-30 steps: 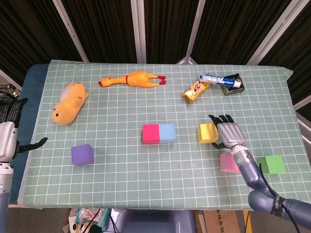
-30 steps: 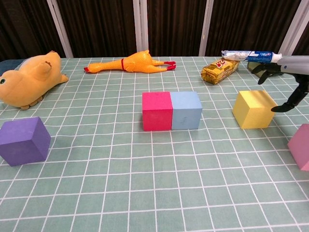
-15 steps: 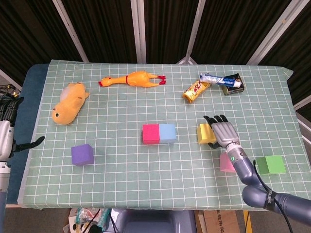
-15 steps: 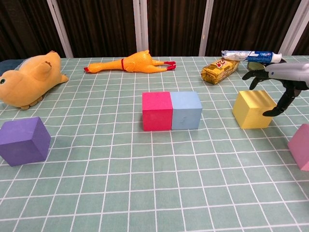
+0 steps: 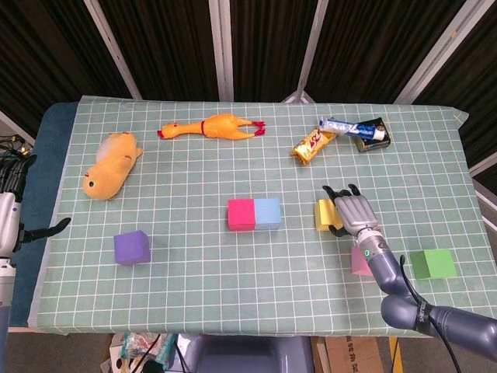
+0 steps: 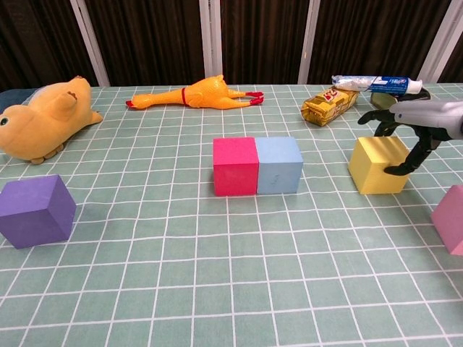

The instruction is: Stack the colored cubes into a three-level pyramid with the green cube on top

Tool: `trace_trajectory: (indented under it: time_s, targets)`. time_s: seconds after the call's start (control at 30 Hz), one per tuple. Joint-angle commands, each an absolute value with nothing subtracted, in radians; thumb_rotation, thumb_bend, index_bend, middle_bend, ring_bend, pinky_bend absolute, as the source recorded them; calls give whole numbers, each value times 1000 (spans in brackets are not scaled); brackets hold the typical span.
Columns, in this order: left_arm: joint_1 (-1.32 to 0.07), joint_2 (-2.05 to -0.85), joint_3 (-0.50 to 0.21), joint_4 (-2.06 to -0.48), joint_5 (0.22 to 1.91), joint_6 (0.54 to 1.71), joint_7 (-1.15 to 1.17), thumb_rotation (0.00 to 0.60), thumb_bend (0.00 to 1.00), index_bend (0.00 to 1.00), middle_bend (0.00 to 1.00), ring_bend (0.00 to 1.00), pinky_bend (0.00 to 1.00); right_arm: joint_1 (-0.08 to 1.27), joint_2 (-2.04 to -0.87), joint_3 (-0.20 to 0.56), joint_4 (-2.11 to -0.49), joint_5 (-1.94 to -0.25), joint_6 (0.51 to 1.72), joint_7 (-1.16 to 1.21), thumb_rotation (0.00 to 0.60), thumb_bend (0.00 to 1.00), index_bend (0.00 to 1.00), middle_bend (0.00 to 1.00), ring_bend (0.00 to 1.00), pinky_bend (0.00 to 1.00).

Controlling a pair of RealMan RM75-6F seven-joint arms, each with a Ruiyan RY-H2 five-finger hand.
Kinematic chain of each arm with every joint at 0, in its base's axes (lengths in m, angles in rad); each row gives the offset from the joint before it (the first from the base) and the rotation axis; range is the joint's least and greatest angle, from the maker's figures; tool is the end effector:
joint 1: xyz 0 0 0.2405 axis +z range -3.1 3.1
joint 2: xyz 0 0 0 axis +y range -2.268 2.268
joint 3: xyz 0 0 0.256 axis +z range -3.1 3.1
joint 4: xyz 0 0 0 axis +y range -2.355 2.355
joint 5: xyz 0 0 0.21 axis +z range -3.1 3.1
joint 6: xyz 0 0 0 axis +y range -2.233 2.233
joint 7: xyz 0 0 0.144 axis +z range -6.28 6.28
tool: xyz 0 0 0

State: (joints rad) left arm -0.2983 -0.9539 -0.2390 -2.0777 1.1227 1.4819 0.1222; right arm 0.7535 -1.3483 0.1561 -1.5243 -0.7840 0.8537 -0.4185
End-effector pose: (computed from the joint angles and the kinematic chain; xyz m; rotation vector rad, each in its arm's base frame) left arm -0.2090 0.2514 0.2042 -1.1524 -1.0149 -1.1391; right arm -0.2089 -0.3639 0.0389 1.7256 -1.0960 0.6377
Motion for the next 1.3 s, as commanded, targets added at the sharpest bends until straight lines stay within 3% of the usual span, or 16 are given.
trace_trajectory:
  time_s: [0.03, 0.77, 1.3]
  targets:
    - [-297, -953, -242, -2078, 1121, 1480, 120, 600, 71, 0, 62, 16, 85, 758, -1347, 159, -1532, -789, 863, -421, 600, 361, 0, 307, 191, 0]
    - [-283, -936, -258, -2092, 1128, 1460, 79, 600, 71, 0, 61, 16, 85, 834, -1358, 174, -1644, -722, 935, -540, 600, 360, 0, 307, 191, 0]
    - [-275, -917, -272, -2102, 1117, 1450, 51, 600, 71, 0, 61, 16, 85, 873, -1417, 159, -1620, -660, 955, -591, 600, 360, 0, 307, 191, 0]
